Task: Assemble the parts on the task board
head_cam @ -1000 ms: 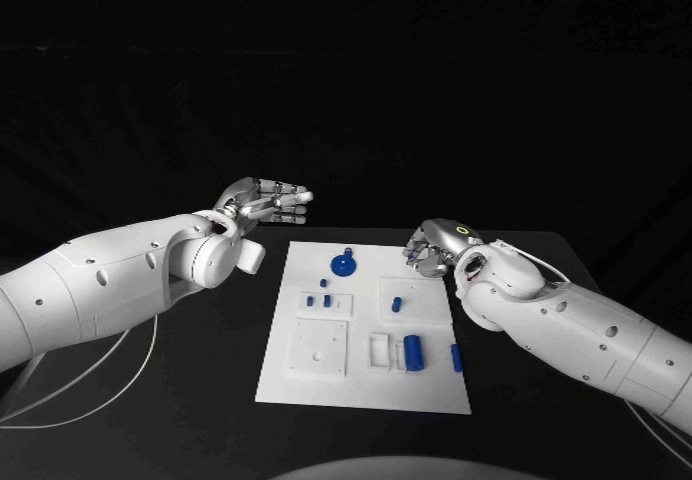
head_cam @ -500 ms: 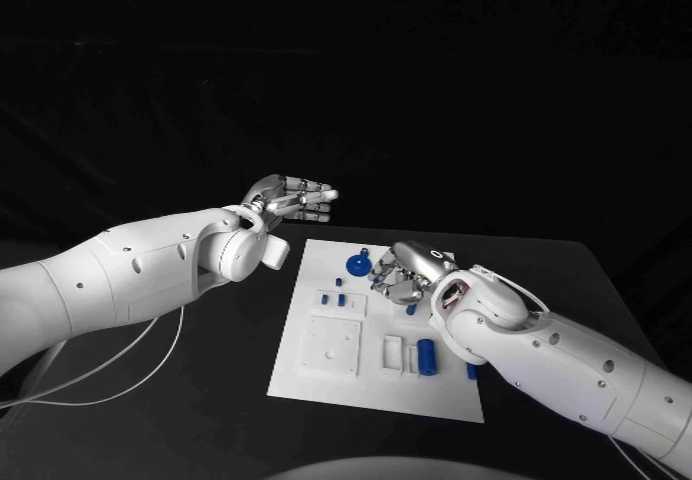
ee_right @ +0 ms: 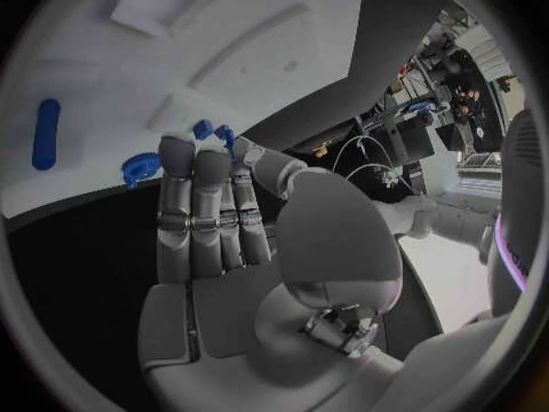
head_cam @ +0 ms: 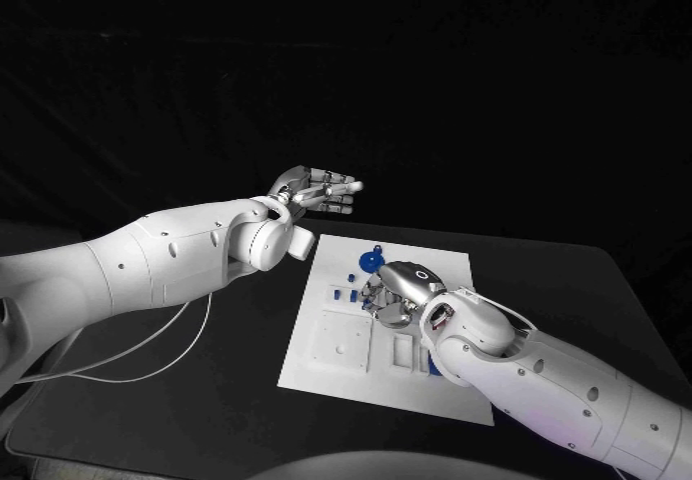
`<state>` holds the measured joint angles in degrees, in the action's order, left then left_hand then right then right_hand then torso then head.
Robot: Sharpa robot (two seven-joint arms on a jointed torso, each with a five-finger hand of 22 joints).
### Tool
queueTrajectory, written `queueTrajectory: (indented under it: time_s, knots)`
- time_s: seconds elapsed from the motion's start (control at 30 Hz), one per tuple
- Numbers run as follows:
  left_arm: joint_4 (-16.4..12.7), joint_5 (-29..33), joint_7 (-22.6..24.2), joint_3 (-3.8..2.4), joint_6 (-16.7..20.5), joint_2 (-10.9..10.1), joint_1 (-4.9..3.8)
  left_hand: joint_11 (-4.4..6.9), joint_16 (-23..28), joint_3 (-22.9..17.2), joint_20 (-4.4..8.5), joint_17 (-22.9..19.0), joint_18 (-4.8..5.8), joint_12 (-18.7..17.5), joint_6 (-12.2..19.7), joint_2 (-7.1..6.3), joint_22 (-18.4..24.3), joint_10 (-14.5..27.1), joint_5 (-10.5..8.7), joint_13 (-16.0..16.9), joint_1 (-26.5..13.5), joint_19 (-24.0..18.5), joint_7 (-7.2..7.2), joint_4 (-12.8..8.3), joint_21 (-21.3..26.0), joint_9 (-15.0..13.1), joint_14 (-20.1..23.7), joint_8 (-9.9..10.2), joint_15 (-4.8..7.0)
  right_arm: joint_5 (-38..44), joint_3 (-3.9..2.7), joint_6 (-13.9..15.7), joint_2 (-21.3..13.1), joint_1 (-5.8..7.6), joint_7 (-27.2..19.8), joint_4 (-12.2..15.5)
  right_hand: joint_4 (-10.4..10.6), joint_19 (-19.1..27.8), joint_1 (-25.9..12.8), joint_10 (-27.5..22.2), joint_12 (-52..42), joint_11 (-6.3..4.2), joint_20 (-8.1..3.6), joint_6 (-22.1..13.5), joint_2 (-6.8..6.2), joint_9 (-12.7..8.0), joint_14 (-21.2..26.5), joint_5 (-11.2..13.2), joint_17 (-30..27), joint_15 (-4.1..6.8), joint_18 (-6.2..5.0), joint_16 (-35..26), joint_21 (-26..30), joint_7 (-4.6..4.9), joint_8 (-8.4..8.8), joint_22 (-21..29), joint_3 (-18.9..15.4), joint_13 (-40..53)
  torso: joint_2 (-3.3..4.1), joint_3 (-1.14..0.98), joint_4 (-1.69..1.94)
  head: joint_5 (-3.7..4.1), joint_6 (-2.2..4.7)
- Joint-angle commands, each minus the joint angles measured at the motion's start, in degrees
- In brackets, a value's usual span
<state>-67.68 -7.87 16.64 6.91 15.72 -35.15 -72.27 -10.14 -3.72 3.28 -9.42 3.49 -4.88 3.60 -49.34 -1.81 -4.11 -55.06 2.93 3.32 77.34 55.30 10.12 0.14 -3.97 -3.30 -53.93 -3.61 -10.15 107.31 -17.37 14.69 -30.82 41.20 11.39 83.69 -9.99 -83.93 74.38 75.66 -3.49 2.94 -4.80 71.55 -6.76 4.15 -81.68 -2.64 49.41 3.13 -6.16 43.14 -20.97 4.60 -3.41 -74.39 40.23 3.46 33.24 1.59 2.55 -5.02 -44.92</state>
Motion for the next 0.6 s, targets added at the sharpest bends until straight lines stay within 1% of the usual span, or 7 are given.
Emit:
queueTrajectory:
  time_s: [0.03,0.07,0.13,0.27,0.43,0.57,0.6]
  knots:
    - [0.1,1.1,1.2,-0.07,0.9,0.3,-0.08,-0.1,0.3,0.1,-0.13,-0.1,-0.17,0.1,-0.4,0.11,0.0,-0.2,-0.1,0.0,-0.6,-0.1,-0.03,0.2,-0.1,0.0,-0.1,0.1,0.1,3.8,0.36,-1.1,0.4,-0.08,-0.1,-0.4,-0.3,-2.3,-0.1,1.3,-0.1,-1.22,-0.11,0.0,0.31,0.0,-0.1,-0.1,0.0,0.35,-1.07,-0.3,-0.2,0.18,-0.29,0.0,0.1,0.1,-0.02,-0.05,0.0,-0.61,-0.54]
    - [0.1,1.2,1.1,-0.07,0.9,0.4,-0.08,-0.11,0.3,0.2,-0.14,-0.1,-0.16,0.1,-0.4,0.35,0.0,-0.2,-0.09,0.0,-0.7,-0.2,-0.01,0.2,-0.1,0.0,0.0,0.1,0.08,3.9,0.53,-1.1,0.5,-0.1,0.0,-0.5,-0.3,-2.3,-0.1,1.3,-0.1,-1.22,-0.11,0.0,0.31,0.0,-0.1,-0.1,0.0,0.35,-1.07,-0.3,-0.2,0.18,-0.29,0.0,0.1,0.1,-0.01,-0.05,-0.03,-0.73,-0.64]
    - [0.2,1.2,1.1,-0.07,0.8,0.4,-0.08,-0.11,0.3,0.2,-0.14,-0.1,-0.16,0.1,-0.4,0.35,0.0,-0.2,-0.09,0.0,-0.7,-0.2,-0.01,0.2,-0.1,0.0,0.0,0.1,0.08,4.4,0.93,-1.2,0.7,-0.21,0.0,-0.7,-0.3,-2.3,-0.1,1.3,-0.1,-1.22,-0.11,0.0,0.31,0.0,-0.1,-0.1,0.0,0.35,-1.07,-0.3,-0.2,0.18,-0.29,0.0,0.1,0.1,0.02,-0.04,-0.1,-1.1,-1.01]
    - [0.2,1.3,1.0,-0.07,0.6,0.5,-0.08,-0.11,0.3,0.2,-0.14,-0.1,-0.16,0.1,-0.4,0.35,0.0,-0.2,-0.09,0.0,-0.7,-0.2,-0.01,0.2,-0.1,0.0,0.0,0.1,0.08,4.8,1.54,-1.3,0.9,-0.43,0.2,-1.0,-0.4,-2.3,-0.2,1.4,-0.1,-1.24,-0.12,0.0,0.29,0.0,-0.1,-0.1,0.1,0.37,-1.05,-0.3,-0.3,0.18,-0.28,-0.2,0.2,0.1,0.01,-0.04,-0.1,-1.31,-1.35]
    - [0.2,1.3,0.9,-0.07,0.5,0.5,-0.08,-0.11,0.3,0.2,-0.14,-0.1,-0.16,0.1,-0.4,0.35,0.0,-0.2,-0.09,0.0,-0.7,-0.2,-0.01,0.2,-0.1,0.0,0.0,0.1,0.08,5.2,2.06,-1.4,1.1,-0.65,0.3,-1.2,-0.4,-2.3,-0.2,1.4,-0.1,-1.24,-0.12,0.0,0.29,0.0,-0.1,-0.1,0.1,0.37,-1.05,-0.3,-0.3,0.18,-0.28,-0.2,0.2,0.1,-0.03,-0.08,-0.04,-1.8,-1.87]
    - [0.2,1.3,0.8,-0.07,0.5,0.5,-0.08,-0.11,0.3,0.2,-0.14,-0.1,-0.16,0.1,-0.4,0.35,0.0,-0.2,-0.09,0.0,-0.7,-0.2,-0.01,0.2,-0.1,0.0,0.0,0.1,0.08,5.3,2.38,-1.6,1.2,-0.83,0.2,-1.3,-0.6,-2.3,-0.2,1.4,-0.1,-1.23,-0.13,0.0,0.29,0.0,-0.2,-0.1,0.1,0.38,-1.04,-0.3,-0.3,0.17,-0.28,-0.3,0.3,0.1,-0.01,-0.05,-0.07,-2.04,-2.14]
    - [0.2,1.3,0.8,-0.07,0.4,0.5,-0.08,-0.11,0.3,0.2,-0.14,-0.1,-0.16,0.1,-0.4,0.35,0.0,-0.2,-0.09,0.0,-0.7,-0.2,-0.01,0.2,-0.1,0.0,0.0,0.1,0.08,5.3,2.47,-1.7,1.2,-0.88,0.2,-1.3,-0.6,-2.3,-0.2,1.4,-0.1,-1.23,-0.13,0.0,0.29,0.0,-0.2,-0.1,0.1,0.38,-1.04,-0.3,-0.3,0.17,-0.28,-0.3,0.3,0.1,-0.01,-0.04,-0.1,-2.13,-2.3]
